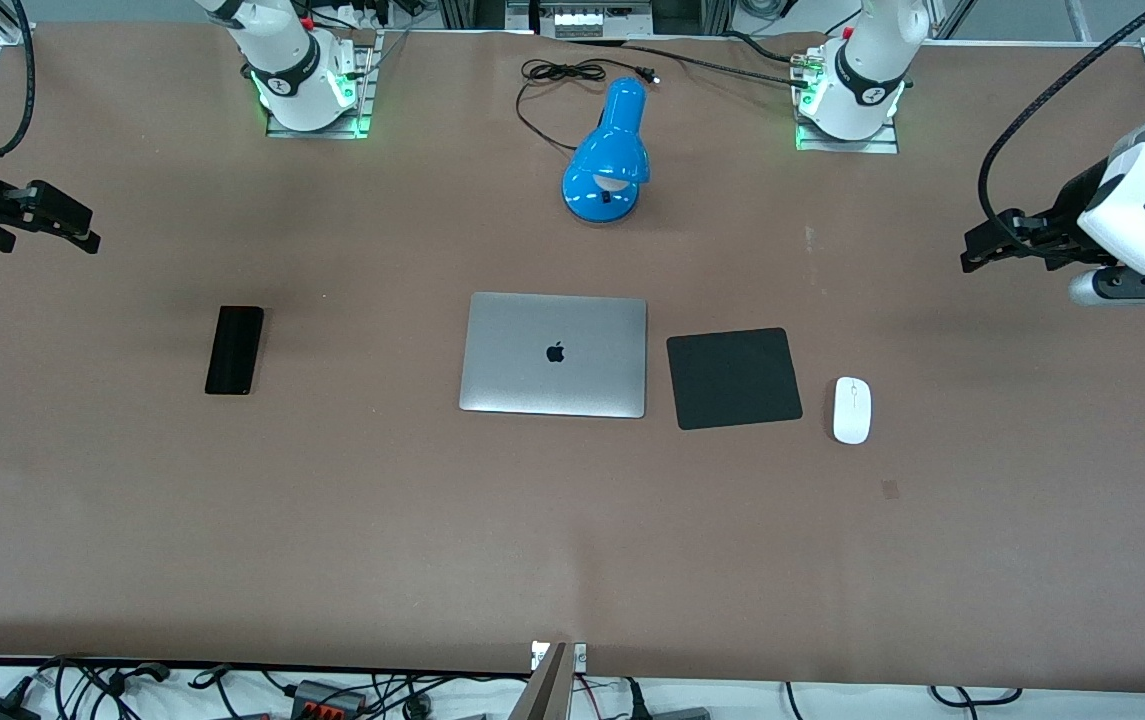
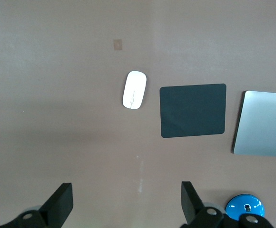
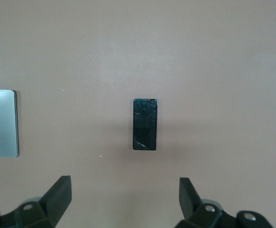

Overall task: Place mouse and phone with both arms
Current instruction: 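Reach the left gripper to the white mouse while the right gripper reaches the phone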

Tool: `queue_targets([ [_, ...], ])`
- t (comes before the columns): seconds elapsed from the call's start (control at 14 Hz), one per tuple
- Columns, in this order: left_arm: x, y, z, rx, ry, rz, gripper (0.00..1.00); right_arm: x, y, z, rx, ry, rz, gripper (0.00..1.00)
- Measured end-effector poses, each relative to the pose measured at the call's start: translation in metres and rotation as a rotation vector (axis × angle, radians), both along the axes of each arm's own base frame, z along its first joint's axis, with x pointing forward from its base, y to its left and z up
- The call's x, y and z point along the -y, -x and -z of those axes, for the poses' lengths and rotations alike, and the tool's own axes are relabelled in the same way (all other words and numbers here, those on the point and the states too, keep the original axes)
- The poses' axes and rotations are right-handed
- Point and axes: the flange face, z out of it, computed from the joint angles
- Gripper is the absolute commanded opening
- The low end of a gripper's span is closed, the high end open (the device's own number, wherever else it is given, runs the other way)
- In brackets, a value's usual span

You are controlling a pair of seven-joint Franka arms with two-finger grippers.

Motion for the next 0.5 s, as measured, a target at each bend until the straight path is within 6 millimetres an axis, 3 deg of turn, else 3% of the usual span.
queue_targets([
  [0.14,-0.004,-0.006,0.011,-0.018,0.003,-0.006,1.0,0.0,0.0,0.0,0.001,0.0,0.0,1.0],
  [0.29,-0.007,-0.02,0.038,-0.052,0.01,-0.01,1.0,0.0,0.001,-0.002,0.004,0.0,0.001,1.0],
  [0.5,-0.013,-0.057,0.103,-0.086,0.032,-0.022,1.0,0.001,0.002,-0.003,0.006,0.0,0.001,1.0],
])
